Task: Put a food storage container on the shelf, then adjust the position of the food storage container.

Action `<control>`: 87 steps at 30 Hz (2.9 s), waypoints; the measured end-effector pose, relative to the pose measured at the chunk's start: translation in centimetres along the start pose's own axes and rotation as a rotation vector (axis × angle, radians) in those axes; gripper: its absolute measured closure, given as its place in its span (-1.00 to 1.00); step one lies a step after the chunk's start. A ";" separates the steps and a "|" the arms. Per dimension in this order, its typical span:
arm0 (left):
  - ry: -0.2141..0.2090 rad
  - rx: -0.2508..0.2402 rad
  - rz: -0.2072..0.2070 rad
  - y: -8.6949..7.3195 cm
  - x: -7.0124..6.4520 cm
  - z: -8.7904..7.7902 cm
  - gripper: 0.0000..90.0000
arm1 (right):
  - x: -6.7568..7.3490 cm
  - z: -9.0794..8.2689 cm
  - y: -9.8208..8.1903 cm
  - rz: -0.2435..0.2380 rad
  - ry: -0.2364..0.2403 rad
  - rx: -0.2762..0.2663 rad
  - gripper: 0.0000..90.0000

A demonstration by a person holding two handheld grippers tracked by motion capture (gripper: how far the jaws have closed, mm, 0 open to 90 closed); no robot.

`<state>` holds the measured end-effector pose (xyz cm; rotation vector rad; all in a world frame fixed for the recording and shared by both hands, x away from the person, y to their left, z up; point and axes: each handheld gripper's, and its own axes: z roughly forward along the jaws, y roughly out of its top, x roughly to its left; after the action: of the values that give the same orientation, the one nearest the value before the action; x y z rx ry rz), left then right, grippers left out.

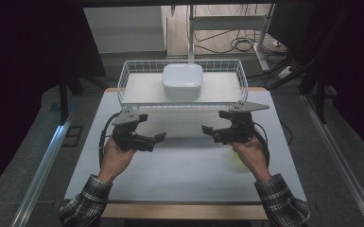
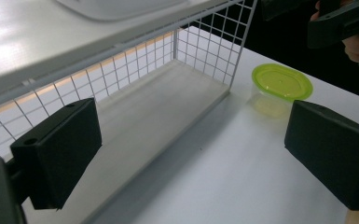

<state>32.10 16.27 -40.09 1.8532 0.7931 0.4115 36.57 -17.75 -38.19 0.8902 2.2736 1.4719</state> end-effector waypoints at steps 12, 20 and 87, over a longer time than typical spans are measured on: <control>0.013 0.014 -0.019 -3.5 -1.1 -0.5 -0.91 | -0.1 -1.0 -3.4 0.009 -0.005 0.046 -0.77; 0.032 0.041 -0.037 -6.2 -1.3 -0.5 -0.89 | -0.5 -2.2 -5.3 0.050 -0.005 0.041 -0.74; 0.154 0.140 -0.013 -13.5 -1.8 -1.4 -0.88 | -8.9 -7.9 -11.7 0.151 -0.418 0.120 0.99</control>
<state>25.45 19.41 -51.68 1.9622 0.9591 0.5057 35.14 -32.44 -46.04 1.2925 2.0322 1.0833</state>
